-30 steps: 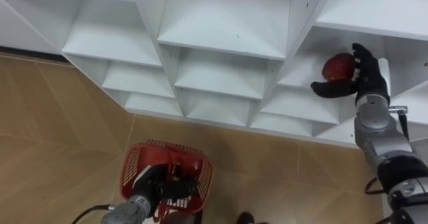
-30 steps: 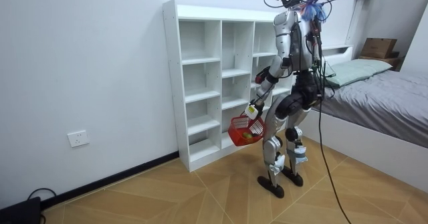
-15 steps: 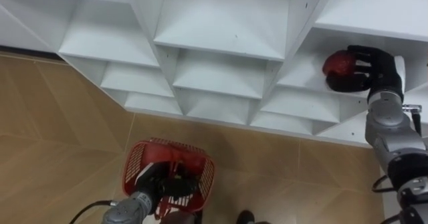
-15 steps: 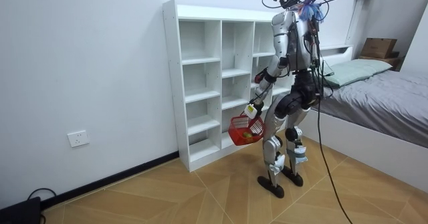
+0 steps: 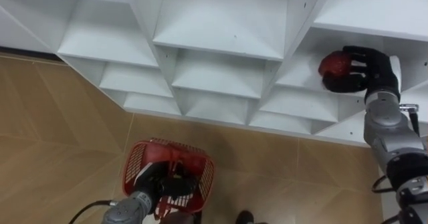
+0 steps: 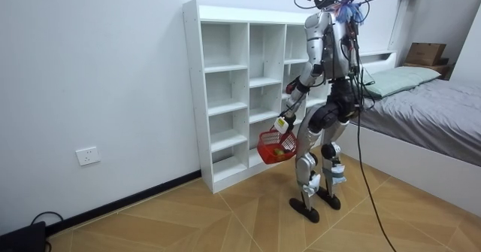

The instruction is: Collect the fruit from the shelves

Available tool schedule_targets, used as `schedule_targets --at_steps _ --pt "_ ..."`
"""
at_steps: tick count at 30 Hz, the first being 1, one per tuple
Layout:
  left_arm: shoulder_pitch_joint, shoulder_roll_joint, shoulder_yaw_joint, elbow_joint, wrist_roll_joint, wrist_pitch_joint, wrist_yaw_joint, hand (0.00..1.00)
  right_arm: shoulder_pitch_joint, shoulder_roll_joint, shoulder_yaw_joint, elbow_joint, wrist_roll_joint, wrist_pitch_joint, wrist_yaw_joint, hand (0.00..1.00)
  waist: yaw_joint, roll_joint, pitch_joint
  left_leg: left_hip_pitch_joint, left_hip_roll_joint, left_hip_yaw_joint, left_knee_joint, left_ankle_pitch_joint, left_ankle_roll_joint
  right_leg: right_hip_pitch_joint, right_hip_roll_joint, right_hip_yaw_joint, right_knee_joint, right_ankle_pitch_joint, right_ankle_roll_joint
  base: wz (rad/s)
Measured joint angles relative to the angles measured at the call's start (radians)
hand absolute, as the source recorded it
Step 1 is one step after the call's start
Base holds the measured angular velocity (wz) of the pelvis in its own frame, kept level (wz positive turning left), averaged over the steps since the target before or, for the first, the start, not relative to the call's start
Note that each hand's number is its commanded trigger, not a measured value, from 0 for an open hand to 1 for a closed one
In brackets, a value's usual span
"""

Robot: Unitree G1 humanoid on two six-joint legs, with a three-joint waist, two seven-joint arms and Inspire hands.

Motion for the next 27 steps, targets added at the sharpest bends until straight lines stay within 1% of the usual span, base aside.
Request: schedule_targets --at_steps 2,5,10,12,14,15,16,17,18,20,21,23,27 --pt "-0.006 -0.003 -0.001 0.018 0.0 0.0 0.0 1.0 0.0 0.0 0.001 0.002 0.0 0.0 0.011 1.0 0.0 0.0 0.0 0.008 0.004 0.0 -0.006 0.0 -0.001 0.014 0.007 0.002 -0.019 0.008 0.001 -0.06" --pt "-0.016 -0.002 0.0 0.037 0.001 0.0 -0.001 1.0 0.0 0.002 0.005 0.008 -0.002 0.002 0.023 1.0 0.0 0.0 -0.0001 0.03 0.004 0.001 -0.022 0.001 -0.001 0.033 0.008 0.001 -0.026 0.011 0.002 0.0" --pt "-0.029 0.0 0.004 0.044 0.001 -0.006 -0.003 1.0 -0.001 0.003 0.011 -0.008 -0.009 0.007 0.043 1.0 -0.001 0.003 -0.0016 0.032 0.009 0.002 -0.026 0.002 -0.003 0.04 0.014 -0.001 -0.042 0.018 0.0 0.0" --pt "-0.031 0.0 0.003 0.045 0.0 -0.007 -0.005 1.0 0.0 0.01 0.011 -0.016 -0.014 0.009 0.057 1.0 -0.003 0.004 -0.0022 0.036 0.008 0.004 -0.031 0.002 -0.003 0.042 0.014 0.002 -0.042 0.018 0.001 -0.02" --pt "-0.026 -0.003 0.002 0.046 0.0 -0.008 -0.005 1.0 0.009 0.037 0.014 -0.025 -0.018 0.009 0.078 1.0 -0.007 0.007 -0.0037 0.057 0.008 0.008 -0.044 0.004 -0.004 0.06 0.016 0.004 -0.053 0.021 0.002 -0.05" --pt "-0.025 -0.005 0.002 0.046 0.0 -0.008 -0.005 1.0 0.012 0.045 0.019 -0.025 -0.018 0.008 0.086 1.0 -0.009 0.008 -0.0031 0.066 0.008 0.008 -0.049 0.005 -0.004 0.068 0.016 0.004 -0.058 0.023 0.002 0.0" --pt "-0.024 -0.007 0.002 0.046 -0.001 -0.008 -0.004 1.0 0.016 0.058 0.024 -0.025 -0.018 0.008 0.105 1.0 -0.016 0.012 -0.0039 0.079 0.009 0.007 -0.053 0.005 -0.004 0.086 0.019 0.002 -0.07 0.025 0.003 0.03" --pt "-0.021 -0.01 0.001 0.049 -0.015 -0.008 -0.004 1.0 0.023 0.069 0.037 -0.025 -0.012 0.007 0.12 1.0 -0.023 0.018 -0.0067 0.089 0.011 0.006 -0.056 0.005 -0.004 0.103 0.022 -0.001 -0.082 0.028 0.003 0.04" --pt "-0.019 -0.012 0.001 0.049 -0.023 -0.008 -0.004 1.0 0.027 0.072 0.043 -0.026 -0.007 0.007 0.127 1.0 -0.024 0.022 -0.009 0.094 0.012 0.006 -0.058 0.005 -0.004 0.111 0.023 -0.001 -0.089 0.031 0.004 0.0" --pt "-0.016 -0.018 0.001 0.049 -0.039 -0.009 -0.002 1.0 0.036 0.076 0.066 -0.025 -0.001 0.008 0.144 1.0 -0.027 0.036 -0.0164 0.118 0.013 0.007 -0.07 0.005 -0.004 0.136 0.027 -0.002 -0.108 0.038 0.005 -0.02" --pt "-0.016 -0.019 0.001 0.049 -0.038 -0.009 -0.002 1.0 0.039 0.076 0.072 -0.025 -0.001 0.008 0.149 1.0 -0.028 0.039 -0.0184 0.122 0.013 0.007 -0.071 0.005 -0.004 0.14 0.026 -0.002 -0.108 0.038 0.005 -0.04" --pt "-0.018 -0.02 0.001 0.049 -0.038 -0.01 -0.002 1.0 0.055 0.079 0.082 -0.025 -0.001 0.008 0.178 1.0 -0.03 0.042 -0.0203 0.143 0.014 0.01 -0.075 0.006 -0.005 0.157 0.026 0.0 -0.11 0.038 0.005 -0.04" --pt "-0.018 -0.022 0.001 0.049 -0.038 -0.015 -0.003 1.0 0.077 0.079 0.091 -0.026 0.0 0.009 0.22 1.0 -0.034 0.043 -0.0208 0.177 0.013 0.011 -0.086 0.007 -0.007 0.188 0.027 0.002 -0.119 0.038 0.005 -0.01"
